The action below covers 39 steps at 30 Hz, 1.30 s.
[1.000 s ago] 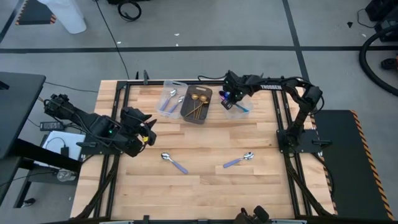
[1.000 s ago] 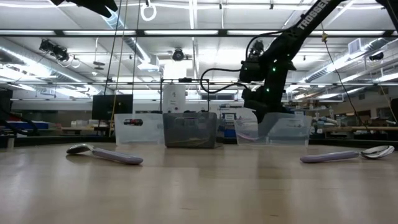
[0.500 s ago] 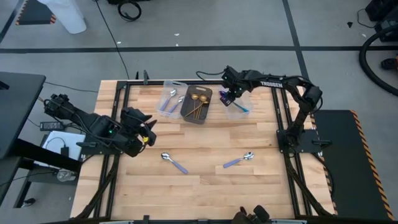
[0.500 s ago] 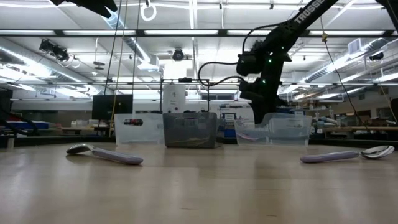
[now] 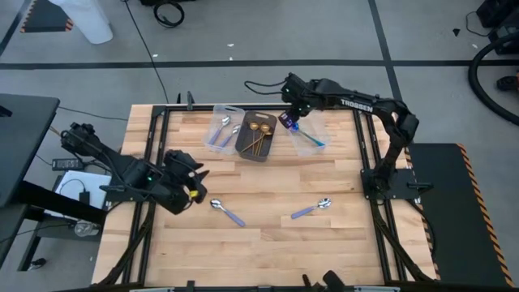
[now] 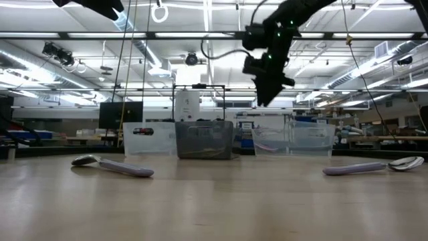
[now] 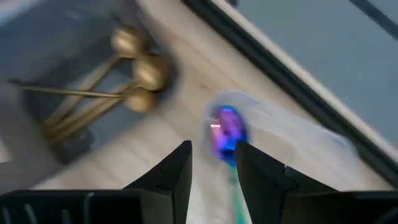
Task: Sort silverware by color (type)
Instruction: Put the right purple spoon into the left transparent bin
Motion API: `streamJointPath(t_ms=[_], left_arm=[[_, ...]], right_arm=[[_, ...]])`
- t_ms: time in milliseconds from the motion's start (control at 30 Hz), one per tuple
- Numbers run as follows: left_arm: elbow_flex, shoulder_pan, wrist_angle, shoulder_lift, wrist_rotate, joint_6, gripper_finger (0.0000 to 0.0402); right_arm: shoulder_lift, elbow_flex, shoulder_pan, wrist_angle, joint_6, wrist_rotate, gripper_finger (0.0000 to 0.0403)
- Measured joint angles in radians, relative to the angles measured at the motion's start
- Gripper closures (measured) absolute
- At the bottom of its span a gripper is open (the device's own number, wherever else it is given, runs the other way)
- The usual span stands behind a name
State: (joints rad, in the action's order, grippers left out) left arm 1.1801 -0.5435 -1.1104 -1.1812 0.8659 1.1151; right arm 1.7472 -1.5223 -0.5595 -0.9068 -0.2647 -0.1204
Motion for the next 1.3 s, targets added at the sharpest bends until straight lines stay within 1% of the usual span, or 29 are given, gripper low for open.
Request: streamJointPath(t_ms=[100,200,333,533,633,700,767,867,967,1067,1167,1233,1300], left_arm=[[0.0,0.0,0.001,-0.038,-0.001,0.02,0.0257],[0.0,0.0,0.008,-0.074,-0.015,0.03,0.0257],[0.0,0.0,0.055,-0.1,-0.12,-0.021,0.0257],[0.0,-0.005,0.227,-0.101,-0.283,-0.189,0.0257],[0.0,-0.003,0.298,-0.103,-0.34,-0.262,0.0257],[0.0,0.005,0.331,-0.113,-0.355,-0.27,0.0258],[0.0,0.009,0.353,-0.122,-0.361,-0.27,0.0258],[0.0,0.025,0.396,-0.144,-0.396,-0.273,0.0258],[0.0,0.048,0.479,-0.193,-0.444,-0.279,0.0258],[0.0,0.069,0.606,-0.25,-0.457,-0.314,0.0258],[0.0,0.101,0.759,-0.313,-0.51,-0.337,0.0258],[0.0,0.124,0.848,-0.354,-0.548,-0.334,0.0258],[0.0,0.148,0.917,-0.397,-0.56,-0.311,0.0258]], right_arm=[[-0.001,-0.018,0.045,-0.001,-0.06,0.034,0.027],[-0.001,-0.018,0.09,0.022,-0.116,0.091,0.027],[-0.001,-0.018,0.155,0.07,-0.184,0.149,0.027],[-0.001,-0.018,0.271,0.091,-0.307,0.158,0.027],[-0.009,-0.018,0.328,0.08,-0.348,0.183,0.0271],[-0.035,-0.018,0.364,0.048,-0.346,0.199,0.0271],[-0.07,-0.018,0.403,-0.015,-0.367,0.176,0.0271],[-0.124,-0.018,0.466,-0.107,-0.393,0.081,0.0271],[-0.183,-0.018,0.523,-0.141,-0.408,-0.002,0.0271],[-0.227,-0.018,0.569,-0.142,-0.408,-0.049,0.0271],[-0.264,-0.018,0.607,-0.157,-0.412,-0.09,0.0271],[-0.287,-0.018,0.631,-0.185,-0.41,-0.118,0.0271],[-0.304,-0.018,0.655,-0.232,-0.408,-0.142,0.0271]])
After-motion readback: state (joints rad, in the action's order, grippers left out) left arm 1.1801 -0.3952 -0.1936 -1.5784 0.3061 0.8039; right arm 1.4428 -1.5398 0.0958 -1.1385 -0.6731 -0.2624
